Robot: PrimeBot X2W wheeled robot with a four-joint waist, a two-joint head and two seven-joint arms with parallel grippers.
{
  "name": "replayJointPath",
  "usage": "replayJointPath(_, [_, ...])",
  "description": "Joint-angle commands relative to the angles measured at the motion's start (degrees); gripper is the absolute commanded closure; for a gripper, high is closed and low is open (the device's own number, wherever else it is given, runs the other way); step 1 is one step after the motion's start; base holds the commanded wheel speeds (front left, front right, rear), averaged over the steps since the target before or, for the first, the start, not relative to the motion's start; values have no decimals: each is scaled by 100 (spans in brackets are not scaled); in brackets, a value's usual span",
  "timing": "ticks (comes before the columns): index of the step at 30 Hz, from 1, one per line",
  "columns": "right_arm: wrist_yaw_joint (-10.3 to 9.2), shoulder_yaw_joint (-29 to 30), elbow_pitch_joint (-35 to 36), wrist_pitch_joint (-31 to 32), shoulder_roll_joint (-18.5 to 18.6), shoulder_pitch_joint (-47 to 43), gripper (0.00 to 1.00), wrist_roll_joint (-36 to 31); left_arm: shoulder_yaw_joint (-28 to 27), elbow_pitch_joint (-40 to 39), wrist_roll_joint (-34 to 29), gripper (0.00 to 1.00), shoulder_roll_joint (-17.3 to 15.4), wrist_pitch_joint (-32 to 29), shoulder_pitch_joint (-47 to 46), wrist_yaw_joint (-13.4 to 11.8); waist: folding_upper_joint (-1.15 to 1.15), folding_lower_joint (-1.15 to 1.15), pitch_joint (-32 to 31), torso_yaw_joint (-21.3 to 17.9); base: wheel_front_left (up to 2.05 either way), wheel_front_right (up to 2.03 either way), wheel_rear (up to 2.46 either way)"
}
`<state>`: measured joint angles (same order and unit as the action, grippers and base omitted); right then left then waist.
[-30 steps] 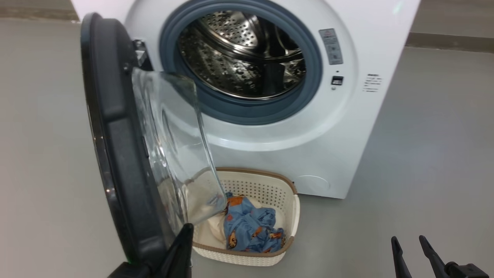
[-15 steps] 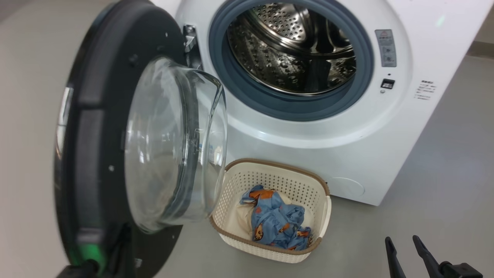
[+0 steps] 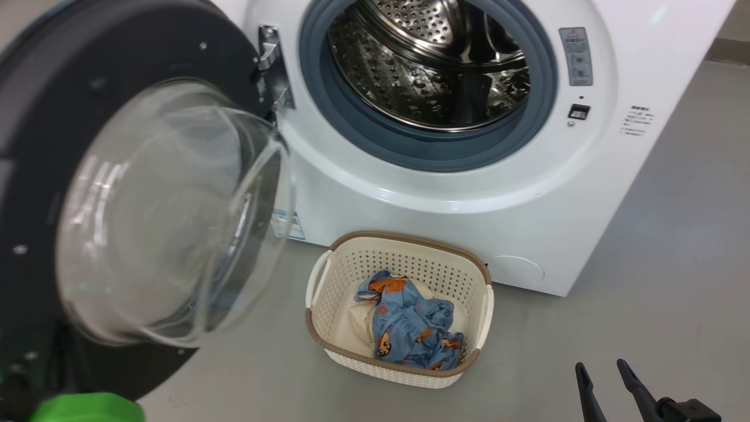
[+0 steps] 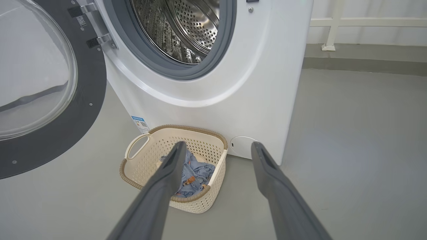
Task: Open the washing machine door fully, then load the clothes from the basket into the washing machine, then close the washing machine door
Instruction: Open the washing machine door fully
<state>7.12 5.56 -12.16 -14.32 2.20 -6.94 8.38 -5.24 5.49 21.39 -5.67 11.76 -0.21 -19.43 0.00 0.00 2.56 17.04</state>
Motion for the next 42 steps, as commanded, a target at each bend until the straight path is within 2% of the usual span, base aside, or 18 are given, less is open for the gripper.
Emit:
replayJointPath(1, [36, -147, 93, -68, 68, 110, 0, -82, -497, 102, 104, 100, -267, 158, -411, -61, 0, 0, -28, -116, 0, 0, 0])
replayJointPath(9, [36, -218, 4, -68, 68, 30, 0, 5, -1124, 1036, 179, 100, -623, 312, -932, 71, 0, 0, -124, -261, 0, 0, 0])
replayJointPath(13, [36, -279, -32, -68, 68, 42, 0, 45, -1373, 1597, -26, 100, -912, 321, -1254, 191, 0, 0, -148, -301, 0, 0, 0])
replayJointPath(22, [36, -315, -59, -68, 68, 91, 0, 34, -1601, 2006, -344, 100, -957, 323, -1535, 419, 0, 0, -193, -291, 0, 0, 0])
replayJointPath(28, [36, -328, -75, -68, 68, 109, 0, 131, -1767, 1705, -430, 100, -672, 323, -1446, 634, 0, 0, -233, -272, 0, 0, 0])
replayJointPath(31, [36, -359, -82, -68, 67, 167, 0, 137, -1855, 1052, -444, 100, -299, 323, -1188, 802, 0, 0, -231, -318, 0, 0, 0])
replayJointPath(35, [36, -382, -73, -68, 67, 249, 0, 166, -1756, 326, -494, 100, 14, 323, -810, 1023, 0, 0, -241, -416, 0, 0, 0])
replayJointPath(37, [36, -406, -62, -68, 67, 283, 0, 171, -1636, -59, -528, 73, 112, 323, -623, 1115, 0, 0, -246, -475, 0, 0, 0])
replayJointPath(38, [36, -415, -54, -68, 67, 296, 0, 175, -1544, -249, -557, 53, 149, 323, -529, 1158, 0, 0, -254, -508, 0, 0, 0])
replayJointPath(39, [36, -423, -46, -68, 67, 307, 0, 179, -1457, -437, -584, 23, 177, 323, -438, 1191, 0, 0, -255, -546, 0, 0, 0])
replayJointPath(40, [36, -417, -32, -68, 67, 318, 0, 200, -1387, -591, -601, 0, 199, 323, -350, 1208, 0, 0, -254, -587, 0, 0, 0])
replayJointPath(42, [36, -442, -5, -68, 67, 340, 0, 222, -1221, -887, -641, 0, 229, 323, -184, 1236, 0, 0, -259, -681, 0, 0, 0])
